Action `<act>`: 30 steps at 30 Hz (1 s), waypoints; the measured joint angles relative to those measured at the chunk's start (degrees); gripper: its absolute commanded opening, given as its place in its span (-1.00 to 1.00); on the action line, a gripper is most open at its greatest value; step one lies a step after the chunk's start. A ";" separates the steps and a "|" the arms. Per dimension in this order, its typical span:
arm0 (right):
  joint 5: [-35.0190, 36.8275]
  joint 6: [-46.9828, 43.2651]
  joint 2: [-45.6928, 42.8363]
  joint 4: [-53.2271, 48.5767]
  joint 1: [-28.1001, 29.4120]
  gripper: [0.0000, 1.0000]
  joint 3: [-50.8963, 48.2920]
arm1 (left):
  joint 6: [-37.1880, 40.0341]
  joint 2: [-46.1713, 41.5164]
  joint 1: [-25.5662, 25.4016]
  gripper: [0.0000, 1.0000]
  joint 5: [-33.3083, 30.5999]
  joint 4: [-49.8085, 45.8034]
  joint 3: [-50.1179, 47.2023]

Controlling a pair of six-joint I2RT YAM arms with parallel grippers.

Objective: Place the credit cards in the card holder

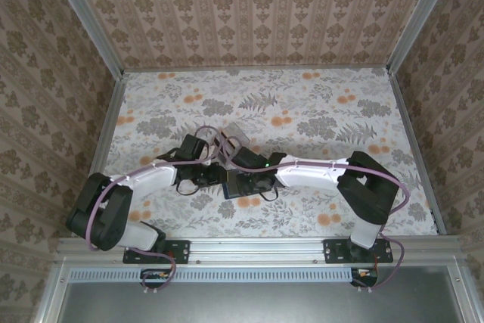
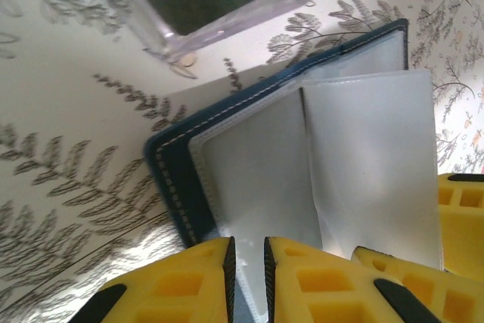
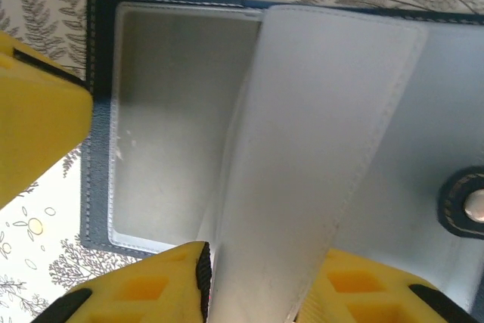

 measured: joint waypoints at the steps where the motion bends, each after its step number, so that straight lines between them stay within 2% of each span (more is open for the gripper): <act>1: 0.63 -0.24 0.35 -0.26 0.46 -0.25 0.42 | -0.24 -0.46 0.68 -0.61 0.24 0.17 -0.61; 10: 6.99 -2.10 2.51 -4.20 3.63 -0.15 3.39 | -2.64 -7.28 7.80 -0.60 1.33 1.36 -5.11; 18: 11.61 -1.88 4.00 -7.30 3.93 -0.16 3.87 | -3.43 -8.24 8.17 -0.60 2.45 2.60 -5.77; 30: 16.37 -1.81 5.07 -9.75 5.16 -0.33 4.92 | -3.43 -10.91 8.20 -0.58 2.82 3.06 -7.02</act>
